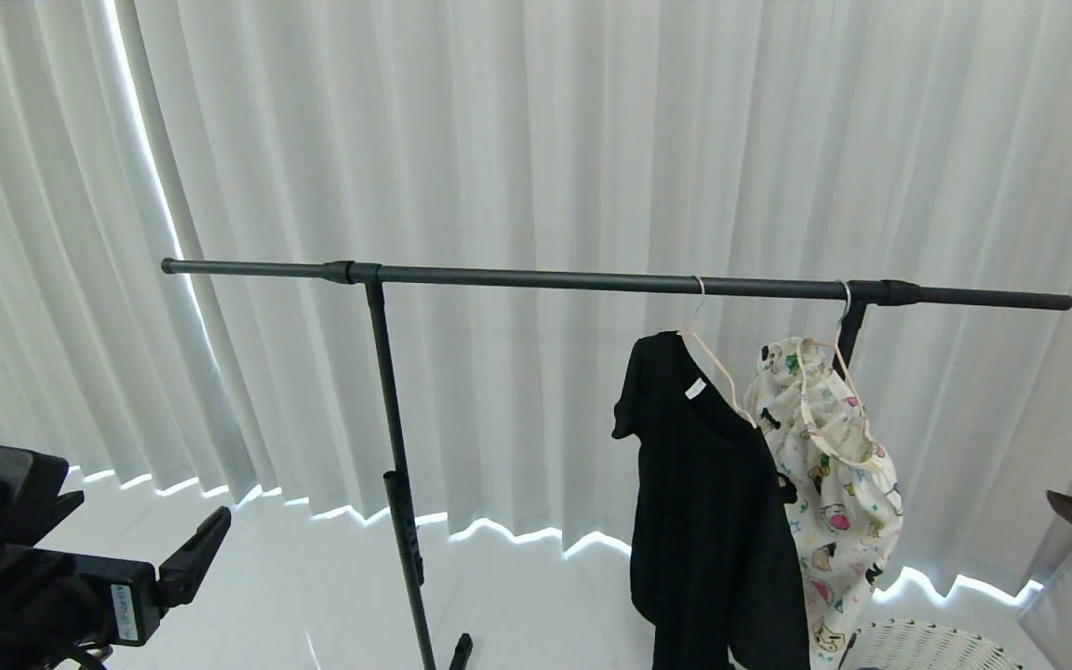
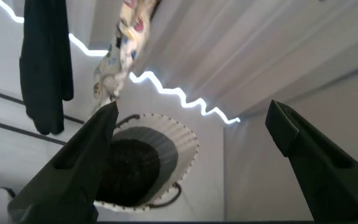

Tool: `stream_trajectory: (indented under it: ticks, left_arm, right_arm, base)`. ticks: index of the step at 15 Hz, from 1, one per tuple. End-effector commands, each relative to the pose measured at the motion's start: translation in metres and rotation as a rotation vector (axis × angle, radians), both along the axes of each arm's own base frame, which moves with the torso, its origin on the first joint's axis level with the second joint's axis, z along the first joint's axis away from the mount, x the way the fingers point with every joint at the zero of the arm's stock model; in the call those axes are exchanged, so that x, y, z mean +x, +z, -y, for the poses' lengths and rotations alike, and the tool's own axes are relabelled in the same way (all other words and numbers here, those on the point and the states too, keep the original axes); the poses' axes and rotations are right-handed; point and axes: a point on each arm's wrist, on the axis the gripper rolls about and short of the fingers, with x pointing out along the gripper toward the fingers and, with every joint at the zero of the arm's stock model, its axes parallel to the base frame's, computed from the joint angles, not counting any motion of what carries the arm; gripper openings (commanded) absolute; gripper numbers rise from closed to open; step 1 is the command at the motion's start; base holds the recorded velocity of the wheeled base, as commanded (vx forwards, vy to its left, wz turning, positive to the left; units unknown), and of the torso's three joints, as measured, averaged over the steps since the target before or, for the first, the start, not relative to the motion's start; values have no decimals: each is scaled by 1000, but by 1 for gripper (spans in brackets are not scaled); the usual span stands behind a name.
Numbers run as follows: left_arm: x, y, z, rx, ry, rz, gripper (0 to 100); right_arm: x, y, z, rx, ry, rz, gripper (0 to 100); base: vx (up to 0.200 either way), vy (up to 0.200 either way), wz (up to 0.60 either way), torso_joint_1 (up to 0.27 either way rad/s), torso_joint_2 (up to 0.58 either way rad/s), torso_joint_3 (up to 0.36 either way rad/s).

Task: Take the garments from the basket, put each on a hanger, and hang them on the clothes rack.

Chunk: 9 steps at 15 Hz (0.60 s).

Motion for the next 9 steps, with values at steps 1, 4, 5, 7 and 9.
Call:
stream_trajectory:
  ticks: [1,4,5,7,9]
  left_arm:
    - [-6,1,-1,-6,4,25,100]
    - [-11,1,-5,-5,39,36,100]
    - [-13,-1,-6,-3,46,36,100]
    - [-16,-1,-7,-4,49,42,100]
    - [-18,-3,-7,-2,47,39,100]
  right_arm:
    - [-9,0,5,5,-22,26,100]
    - [-8,0,6,3,-38,27,100]
    - [-8,0,7,2,-44,27,100]
    - [-9,1,8,5,-53,31,100]
    - [-10,2,9,6,-57,37,100]
  base:
    - [-200,0,0,2,12,2]
    - [-200,0,0,2,5,2]
    - [-200,0,0,-2,-2,2]
    - [-200,0,0,2,5,2]
    - [-200,0,0,-2,2,5]
